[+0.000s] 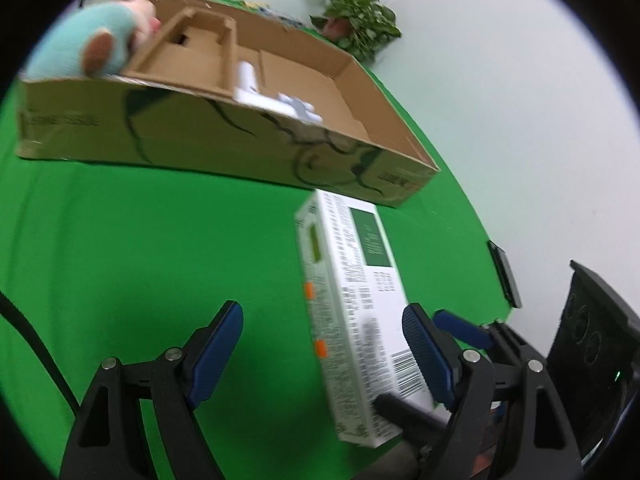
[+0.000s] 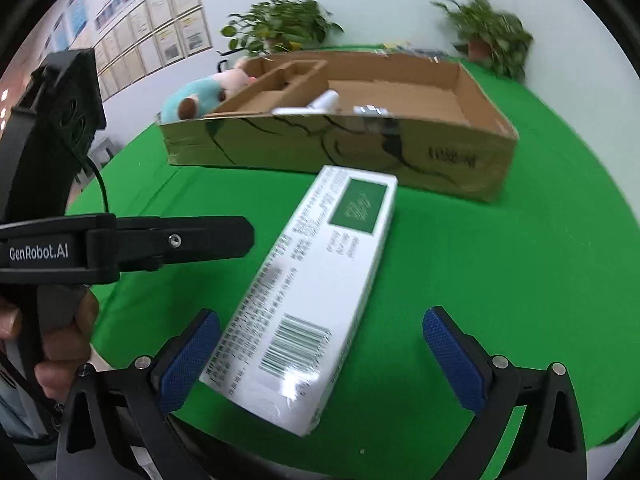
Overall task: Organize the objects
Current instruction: 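Move the right gripper to the white medicine box and close on it, then lift the medicine box with the right gripper and carry it over the box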
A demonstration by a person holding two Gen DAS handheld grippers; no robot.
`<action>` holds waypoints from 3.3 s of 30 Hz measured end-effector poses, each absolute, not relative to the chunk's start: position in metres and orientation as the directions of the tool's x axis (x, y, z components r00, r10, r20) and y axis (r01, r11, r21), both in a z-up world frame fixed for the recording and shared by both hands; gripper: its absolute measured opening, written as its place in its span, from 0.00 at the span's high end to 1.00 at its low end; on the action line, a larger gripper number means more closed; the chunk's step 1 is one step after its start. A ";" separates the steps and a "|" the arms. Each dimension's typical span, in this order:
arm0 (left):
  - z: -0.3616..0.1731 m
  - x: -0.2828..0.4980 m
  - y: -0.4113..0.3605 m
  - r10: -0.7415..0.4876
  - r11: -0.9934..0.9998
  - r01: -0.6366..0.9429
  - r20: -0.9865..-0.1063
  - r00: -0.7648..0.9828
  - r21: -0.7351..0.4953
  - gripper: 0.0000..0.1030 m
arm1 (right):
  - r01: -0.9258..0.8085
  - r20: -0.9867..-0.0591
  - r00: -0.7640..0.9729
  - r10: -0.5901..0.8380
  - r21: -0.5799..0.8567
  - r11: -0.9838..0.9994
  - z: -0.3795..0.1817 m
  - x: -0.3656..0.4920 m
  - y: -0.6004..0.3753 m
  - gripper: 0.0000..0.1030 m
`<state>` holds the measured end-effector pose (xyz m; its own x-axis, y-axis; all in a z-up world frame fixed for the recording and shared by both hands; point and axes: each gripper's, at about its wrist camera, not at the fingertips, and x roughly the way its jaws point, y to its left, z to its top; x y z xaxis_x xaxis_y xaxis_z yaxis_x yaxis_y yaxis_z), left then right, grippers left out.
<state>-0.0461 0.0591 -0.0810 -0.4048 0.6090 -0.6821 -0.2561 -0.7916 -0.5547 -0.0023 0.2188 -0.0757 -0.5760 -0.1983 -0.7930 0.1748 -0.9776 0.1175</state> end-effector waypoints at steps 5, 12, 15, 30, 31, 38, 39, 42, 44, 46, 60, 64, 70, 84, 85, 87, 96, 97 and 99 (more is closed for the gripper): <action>-0.090 -0.050 0.077 0.662 -0.749 -0.277 -0.672 -0.332 -0.602 0.21 | 0.213 -0.782 -0.566 -0.262 0.168 -0.962 -0.074 -0.005 0.209 0.02; -0.100 -0.051 0.080 0.709 -0.705 -0.267 -0.652 -0.268 -0.657 0.22 | 0.196 -0.809 -0.551 -0.206 0.115 -0.974 -0.084 -0.018 0.200 0.22; -0.100 -0.046 0.087 0.698 -0.716 -0.280 -0.663 -0.271 -0.639 0.22 | 0.174 -0.835 -0.515 -0.193 0.119 -0.978 -0.095 -0.018 0.210 0.38; -0.104 -0.045 0.081 0.707 -0.704 -0.183 -0.654 -0.268 -0.686 0.43 | 0.181 -0.799 -0.486 -0.354 0.305 -0.935 -0.097 -0.011 0.233 0.41; -0.104 -0.045 0.080 0.698 -0.713 -0.185 -0.662 -0.272 -0.676 0.46 | 0.189 -0.798 -0.486 -0.357 0.302 -0.934 -0.097 -0.010 0.230 0.41; -0.085 -0.041 0.069 0.715 -0.693 -0.205 -0.621 -0.320 -0.692 0.52 | 0.233 -0.785 -0.522 -0.335 0.246 -0.941 -0.085 -0.006 0.212 0.42; -0.080 -0.041 0.068 0.714 -0.694 -0.215 -0.619 -0.328 -0.687 0.54 | 0.237 -0.782 -0.528 -0.330 0.238 -0.942 -0.083 -0.006 0.210 0.42; -0.062 -0.041 0.067 0.711 -0.700 -0.256 -0.613 -0.345 -0.667 0.56 | 0.256 -0.766 -0.559 -0.318 0.206 -0.945 -0.070 -0.012 0.204 0.40; -0.048 -0.042 0.069 0.703 -0.710 -0.287 -0.615 -0.358 -0.643 0.57 | 0.262 -0.753 -0.578 -0.316 0.195 -0.945 -0.058 -0.018 0.202 0.40; -0.034 -0.043 0.070 0.703 -0.711 -0.322 -0.609 -0.369 -0.625 0.58 | 0.263 -0.743 -0.595 -0.306 0.180 -0.948 -0.047 -0.024 0.201 0.40; 0.065 -0.094 0.083 0.724 -0.689 -0.517 -0.527 -0.445 -0.508 0.58 | 0.208 -0.633 -0.738 -0.232 0.113 -0.972 0.053 -0.073 0.217 0.42; 0.080 -0.116 0.096 0.728 -0.682 -0.550 -0.521 -0.446 -0.483 0.58 | 0.166 -0.601 -0.777 -0.188 0.092 -0.982 0.077 -0.086 0.221 0.42; 0.090 -0.140 0.105 0.739 -0.668 -0.560 -0.523 -0.424 -0.490 0.58 | 0.102 -0.600 -0.787 -0.142 0.100 -0.990 0.090 -0.104 0.227 0.42; 0.083 -0.205 0.124 0.750 -0.653 -0.537 -0.554 -0.361 -0.534 0.58 | 0.049 -0.640 -0.762 -0.099 0.095 -0.994 0.082 -0.170 0.248 0.42; 0.081 -0.210 0.126 0.748 -0.656 -0.533 -0.559 -0.358 -0.535 0.58 | 0.045 -0.645 -0.758 -0.096 0.095 -0.994 0.080 -0.176 0.250 0.42; 0.075 -0.220 0.129 0.739 -0.664 -0.526 -0.573 -0.354 -0.532 0.58 | 0.046 -0.654 -0.749 -0.104 0.105 -0.993 0.075 -0.187 0.254 0.42; 0.027 -0.259 0.147 0.693 -0.704 -0.467 -0.660 -0.289 -0.535 0.58 | 0.043 -0.733 -0.657 -0.174 0.194 -0.980 0.025 -0.243 0.285 0.42; 0.021 -0.262 0.147 0.690 -0.707 -0.459 -0.667 -0.282 -0.538 0.58 | 0.045 -0.743 -0.645 -0.179 0.197 -0.979 0.019 -0.248 0.287 0.42; 0.009 -0.266 0.150 0.684 -0.712 -0.445 -0.680 -0.263 -0.543 0.58 | 0.046 -0.766 -0.615 -0.187 0.202 -0.978 0.004 -0.256 0.291 0.42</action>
